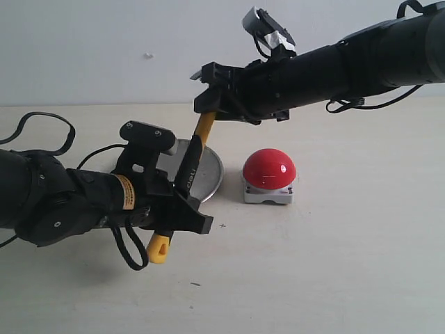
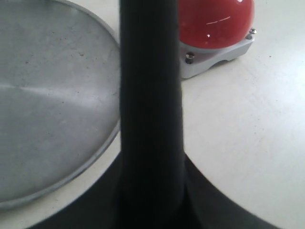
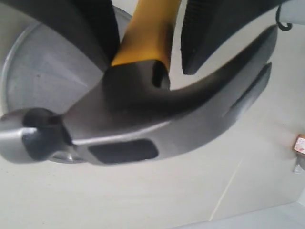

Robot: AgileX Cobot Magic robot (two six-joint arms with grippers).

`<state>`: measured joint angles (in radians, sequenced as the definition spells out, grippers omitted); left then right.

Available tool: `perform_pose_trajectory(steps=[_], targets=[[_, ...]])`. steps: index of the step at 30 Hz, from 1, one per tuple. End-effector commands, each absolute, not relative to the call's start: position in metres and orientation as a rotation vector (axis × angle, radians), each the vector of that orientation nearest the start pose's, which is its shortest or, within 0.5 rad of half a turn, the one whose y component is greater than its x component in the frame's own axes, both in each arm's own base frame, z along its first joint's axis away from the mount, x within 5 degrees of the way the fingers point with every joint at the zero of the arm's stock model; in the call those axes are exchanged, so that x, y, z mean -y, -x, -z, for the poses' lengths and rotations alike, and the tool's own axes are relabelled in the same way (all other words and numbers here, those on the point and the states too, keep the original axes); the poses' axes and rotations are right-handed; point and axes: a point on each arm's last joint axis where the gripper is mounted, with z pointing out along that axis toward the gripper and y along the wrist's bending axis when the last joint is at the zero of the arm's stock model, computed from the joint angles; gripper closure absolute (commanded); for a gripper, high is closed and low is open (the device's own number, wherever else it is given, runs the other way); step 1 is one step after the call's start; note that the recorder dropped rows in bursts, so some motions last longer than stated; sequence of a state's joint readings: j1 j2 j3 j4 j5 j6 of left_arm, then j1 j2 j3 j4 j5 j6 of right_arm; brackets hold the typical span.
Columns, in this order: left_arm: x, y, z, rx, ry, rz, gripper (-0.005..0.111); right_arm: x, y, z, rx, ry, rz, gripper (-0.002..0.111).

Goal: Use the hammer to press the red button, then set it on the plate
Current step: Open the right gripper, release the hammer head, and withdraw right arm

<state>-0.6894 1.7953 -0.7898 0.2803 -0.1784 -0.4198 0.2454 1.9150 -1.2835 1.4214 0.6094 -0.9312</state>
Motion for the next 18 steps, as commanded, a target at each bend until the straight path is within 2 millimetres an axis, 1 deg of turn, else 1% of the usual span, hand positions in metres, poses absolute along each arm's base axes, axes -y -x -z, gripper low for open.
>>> perform_pose_trajectory(steps=[1,6,8,10,15,17,18], targets=[[0.223,-0.257,-0.152,-2.19,-0.709,0.494,0.107,-0.148,-0.391,-0.225,-2.32,0.13,-0.982,0.065],[0.222,-0.256,-0.163,-2.159,-0.7,0.505,0.107,-0.145,-0.391,-0.222,-2.359,0.117,-0.927,0.065],[0.222,-0.256,-0.166,-2.15,-0.698,0.508,0.107,-0.144,-0.391,-0.221,-2.367,0.14,-0.902,0.065],[0.221,-0.256,-0.168,-2.147,-0.697,0.509,0.107,-0.144,-0.391,-0.22,-2.375,0.14,-0.891,0.065],[0.221,-0.256,-0.168,-2.147,-0.695,0.51,0.107,-0.143,-0.387,-0.227,-2.381,0.143,-0.889,0.065],[0.222,-0.256,-0.168,-2.146,-0.692,0.512,0.107,-0.14,-0.385,-0.229,-2.4,0.15,-0.853,0.062],[0.222,-0.256,-0.168,-2.147,-0.69,0.512,0.107,-0.139,-0.384,-0.23,-2.41,0.146,-0.84,0.059]])
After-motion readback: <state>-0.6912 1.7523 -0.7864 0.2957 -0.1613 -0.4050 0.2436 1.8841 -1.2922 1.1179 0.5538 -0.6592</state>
